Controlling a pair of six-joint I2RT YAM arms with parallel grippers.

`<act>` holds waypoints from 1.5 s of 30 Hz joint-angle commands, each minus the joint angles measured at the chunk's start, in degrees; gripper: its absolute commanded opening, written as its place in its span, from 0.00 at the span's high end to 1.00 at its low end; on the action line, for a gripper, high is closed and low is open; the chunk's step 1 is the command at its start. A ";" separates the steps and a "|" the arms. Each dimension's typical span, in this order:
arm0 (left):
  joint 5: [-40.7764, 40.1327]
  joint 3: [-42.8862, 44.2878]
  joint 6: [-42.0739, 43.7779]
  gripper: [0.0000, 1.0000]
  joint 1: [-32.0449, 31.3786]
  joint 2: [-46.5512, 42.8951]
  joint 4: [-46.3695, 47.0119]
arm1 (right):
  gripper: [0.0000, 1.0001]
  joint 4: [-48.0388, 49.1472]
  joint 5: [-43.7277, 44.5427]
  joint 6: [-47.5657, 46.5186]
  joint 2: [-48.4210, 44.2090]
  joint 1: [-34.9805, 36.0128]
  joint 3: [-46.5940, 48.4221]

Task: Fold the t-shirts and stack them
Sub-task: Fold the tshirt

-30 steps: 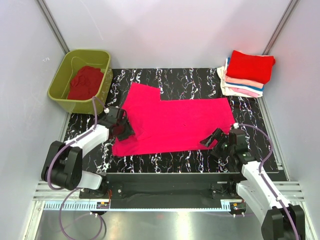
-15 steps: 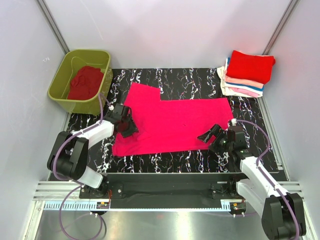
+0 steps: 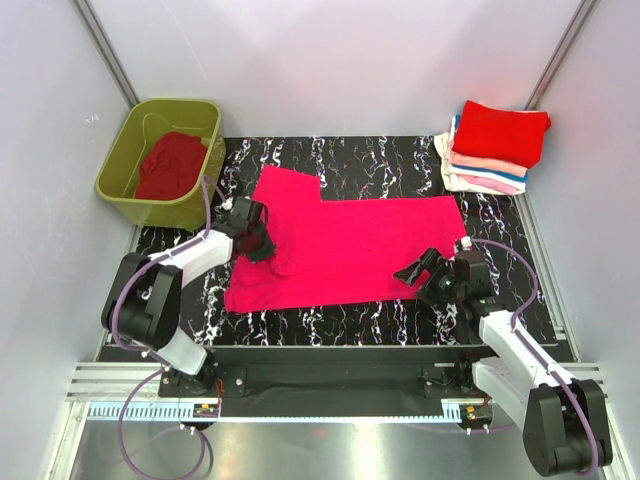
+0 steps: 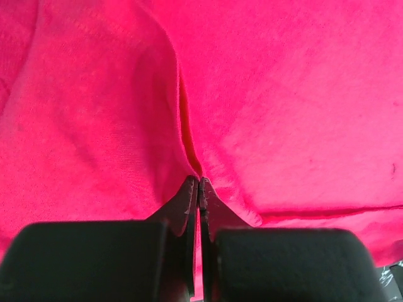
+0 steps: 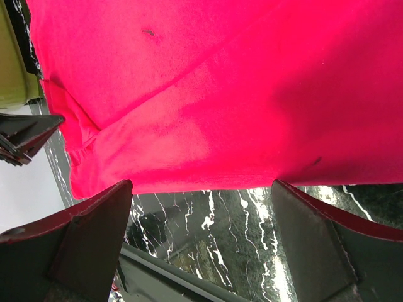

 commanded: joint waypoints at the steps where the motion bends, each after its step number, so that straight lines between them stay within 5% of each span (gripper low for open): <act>1: -2.10 4.73 -0.18 1.00 -0.14 1.75 -0.71 | 0.02 2.61 -0.77 0.03 0.54 0.37 1.05; 8: 1.14 16.24 -3.60 0.85 -0.14 11.51 -5.29 | 0.01 3.14 -1.04 0.03 1.16 0.37 1.05; 12: 5.63 20.11 -6.60 0.56 -0.14 15.46 -5.11 | 0.01 3.23 -1.12 0.03 1.68 0.37 1.13; 19: 6.26 34.13 -5.20 0.42 3.10 20.37 -8.18 | 0.01 3.49 -1.47 -0.05 1.77 0.37 1.05; 28: 13.89 65.96 5.08 0.36 12.24 39.08 -13.99 | 0.01 5.86 -2.62 -0.32 3.00 0.37 0.52; 36: 16.89 79.43 6.58 0.36 15.24 53.08 -12.24 | 0.01 9.02 -3.85 -0.14 3.88 0.37 -0.18; 45: 5.21 86.21 11.42 0.36 15.59 58.10 -12.23 | 0.01 10.78 -4.90 0.12 4.84 0.28 -0.62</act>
